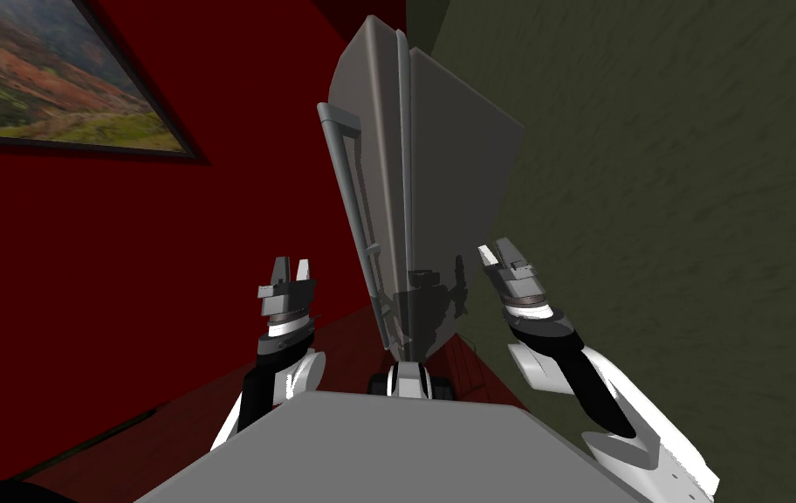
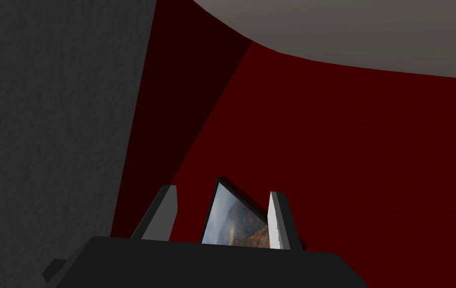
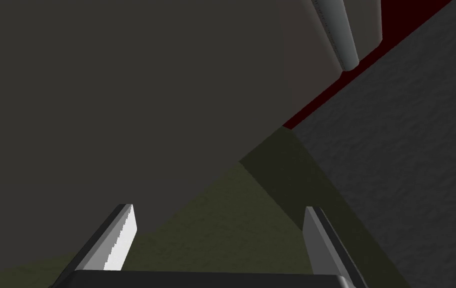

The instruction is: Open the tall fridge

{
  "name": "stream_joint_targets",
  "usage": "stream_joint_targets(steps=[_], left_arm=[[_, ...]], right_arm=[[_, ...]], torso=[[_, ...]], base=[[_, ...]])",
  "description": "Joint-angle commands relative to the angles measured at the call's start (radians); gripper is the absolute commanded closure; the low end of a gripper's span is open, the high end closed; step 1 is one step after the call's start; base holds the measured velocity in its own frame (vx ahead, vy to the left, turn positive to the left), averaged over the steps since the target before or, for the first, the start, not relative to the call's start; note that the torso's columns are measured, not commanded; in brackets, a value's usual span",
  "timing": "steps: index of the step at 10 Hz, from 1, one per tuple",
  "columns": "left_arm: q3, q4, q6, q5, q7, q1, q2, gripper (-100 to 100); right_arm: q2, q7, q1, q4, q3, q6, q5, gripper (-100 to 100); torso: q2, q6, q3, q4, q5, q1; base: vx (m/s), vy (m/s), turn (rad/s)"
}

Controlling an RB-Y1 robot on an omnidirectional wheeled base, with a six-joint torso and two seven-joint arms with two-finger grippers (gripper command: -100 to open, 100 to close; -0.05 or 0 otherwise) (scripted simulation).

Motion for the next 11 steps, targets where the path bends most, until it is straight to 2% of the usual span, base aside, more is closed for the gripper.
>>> stream_joint_targets(steps=[1,4,5,6,11], left_arm=[[0.0,0.0,0.0,0.0,0.0,0.0,0.0,0],[0.0,0.0,0.0,0.0,0.0,0.0,0.0,0],[0.0,0.0,0.0,0.0,0.0,0.0,0.0,0],[0.0,0.0,0.0,0.0,0.0,0.0,0.0,0],[0.0,0.0,0.0,0.0,0.0,0.0,0.0,0]], right_arm=[[0.028,0.078,-0.014,0.004,0.014,0.002,0.043,-100],[0.037,0.138,-0.021,0.006,0.02,0.003,0.063,-100],[0.046,0.177,-0.029,0.008,0.027,0.004,0.085,-100],[0.046,0.184,-0.029,0.008,0.027,0.004,0.085,-100],[0.068,0.322,-0.054,0.014,0.05,0.007,0.159,-100]], torso=[[0.0,0.0,0.0,0.0,0.0,-0.001],[0.0,0.0,0.0,0.0,0.0,-0.001],[0.0,0.0,0.0,0.0,0.0,-0.001],[0.0,0.0,0.0,0.0,0.0,0.0],[0.0,0.0,0.0,0.0,0.0,-0.001]], base=[[-0.001,0.016,-0.049],[0.0,0.008,-0.023],[-0.001,0.017,-0.049],[-0.001,0.01,-0.028],[-0.001,0.012,-0.035]])
